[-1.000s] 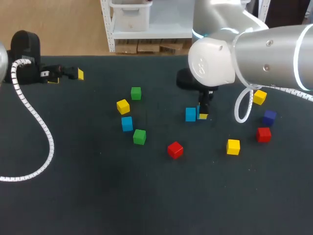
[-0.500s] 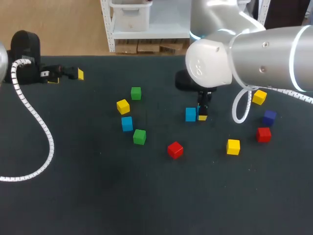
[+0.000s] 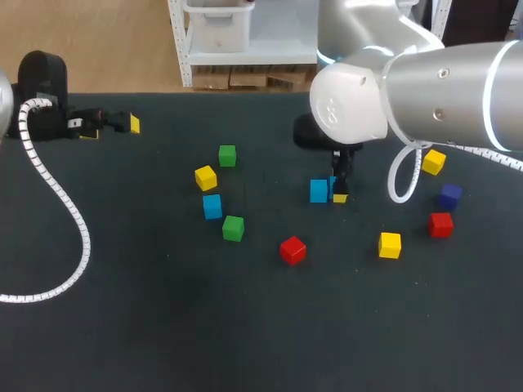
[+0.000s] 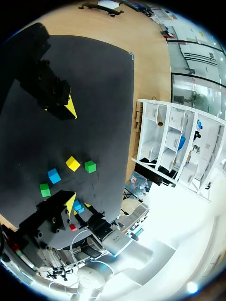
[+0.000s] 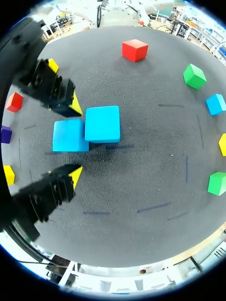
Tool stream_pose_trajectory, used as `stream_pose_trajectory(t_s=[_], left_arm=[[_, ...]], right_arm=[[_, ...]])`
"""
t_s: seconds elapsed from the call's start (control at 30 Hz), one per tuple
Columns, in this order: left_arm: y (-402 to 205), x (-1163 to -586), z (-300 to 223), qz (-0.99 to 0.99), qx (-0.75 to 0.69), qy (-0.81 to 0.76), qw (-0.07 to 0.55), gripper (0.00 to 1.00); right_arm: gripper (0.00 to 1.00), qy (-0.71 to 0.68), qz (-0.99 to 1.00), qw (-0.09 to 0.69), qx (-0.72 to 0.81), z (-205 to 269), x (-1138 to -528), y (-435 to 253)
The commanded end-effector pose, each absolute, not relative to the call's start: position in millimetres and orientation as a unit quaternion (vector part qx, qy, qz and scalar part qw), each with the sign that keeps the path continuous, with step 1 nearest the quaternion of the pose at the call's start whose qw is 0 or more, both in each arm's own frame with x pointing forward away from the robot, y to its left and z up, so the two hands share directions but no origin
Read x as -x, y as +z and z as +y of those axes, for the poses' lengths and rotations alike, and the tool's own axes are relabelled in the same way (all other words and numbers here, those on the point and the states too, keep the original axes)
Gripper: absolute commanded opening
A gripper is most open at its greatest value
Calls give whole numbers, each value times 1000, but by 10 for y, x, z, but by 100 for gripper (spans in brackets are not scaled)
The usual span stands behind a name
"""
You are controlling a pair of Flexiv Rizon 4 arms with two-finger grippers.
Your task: Place the blue cubes, place green cubes on the blue cubes, place the yellow cubes on the green cubes, then place the red cubes on the yellow cubes, and place purple cube on the red cubes.
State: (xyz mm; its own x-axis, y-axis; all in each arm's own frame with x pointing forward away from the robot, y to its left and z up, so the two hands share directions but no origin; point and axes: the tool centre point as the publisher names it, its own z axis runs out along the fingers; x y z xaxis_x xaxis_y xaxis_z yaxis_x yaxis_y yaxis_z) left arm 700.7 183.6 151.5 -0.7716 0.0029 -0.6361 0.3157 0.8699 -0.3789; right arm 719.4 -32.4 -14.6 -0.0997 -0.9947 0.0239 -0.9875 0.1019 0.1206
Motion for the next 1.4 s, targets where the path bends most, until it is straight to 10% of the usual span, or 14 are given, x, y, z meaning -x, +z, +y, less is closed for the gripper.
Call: stream_pose_trajectory(t_s=[0.03, 1.4], left_arm=[[1503, -6999, 1844, 909, -88, -242, 329, 100], [1503, -6999, 1844, 909, -88, -242, 329, 100]], right_arm=[[38, -32, -741, 42, -670, -343, -7138, -112], [32, -33, -738, 41, -672, -356, -7045, -128]])
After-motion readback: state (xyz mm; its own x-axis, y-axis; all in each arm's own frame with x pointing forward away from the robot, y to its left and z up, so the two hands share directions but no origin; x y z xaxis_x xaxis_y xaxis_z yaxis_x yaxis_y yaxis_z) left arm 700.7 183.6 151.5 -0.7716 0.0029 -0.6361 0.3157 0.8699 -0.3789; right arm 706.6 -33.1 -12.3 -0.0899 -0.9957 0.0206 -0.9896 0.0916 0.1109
